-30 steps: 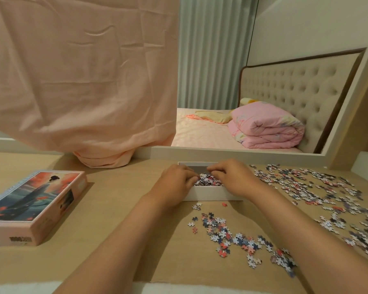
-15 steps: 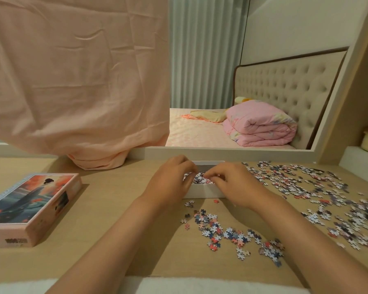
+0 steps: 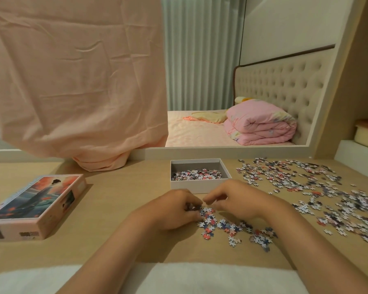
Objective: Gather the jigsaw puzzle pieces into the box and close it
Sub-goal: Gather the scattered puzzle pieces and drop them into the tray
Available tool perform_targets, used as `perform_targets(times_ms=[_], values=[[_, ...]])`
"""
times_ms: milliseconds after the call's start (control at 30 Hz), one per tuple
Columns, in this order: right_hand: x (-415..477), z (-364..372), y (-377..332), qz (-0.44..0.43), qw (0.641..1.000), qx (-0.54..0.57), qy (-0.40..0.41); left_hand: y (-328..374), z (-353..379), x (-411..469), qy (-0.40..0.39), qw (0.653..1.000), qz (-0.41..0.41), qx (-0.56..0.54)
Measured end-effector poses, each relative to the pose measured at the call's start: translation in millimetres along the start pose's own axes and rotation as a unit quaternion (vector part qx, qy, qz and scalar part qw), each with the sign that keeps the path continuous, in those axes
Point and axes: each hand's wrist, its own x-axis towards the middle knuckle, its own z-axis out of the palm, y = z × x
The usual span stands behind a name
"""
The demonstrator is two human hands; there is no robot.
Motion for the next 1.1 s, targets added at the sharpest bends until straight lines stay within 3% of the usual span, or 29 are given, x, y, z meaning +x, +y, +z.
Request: perform_targets(times_ms=[133,233,533,667,833,1100], values=[[-12,-17,9,0.081,0.991,-0.07,-0.077,10,4,-8,-0.063,0.997,-0.031,0.034],[-11,-14,13,0.149,0.974,-0.095,-0.141,17,11,-4,-0.049,0.995,-0.005,0.092],[3,7,0,0.042,0.998,-0.039,-0.023,5,14,4,0.022,1.0,0.015,0.006],[0,2,2,0.044,0.999,-0.024,0.021,-2,-3,-2,0.026,0.999,-0.016,-0.01],[-2,7,2,0.058,0.996,-0.037,-0.047,-7,-6,-8,-0.04,0.996,-0.039,0.073],[5,16,-3,0.042,0.998,-0.031,-0.025,3,6,-1,0.027,0.999,-0.019,0.026]])
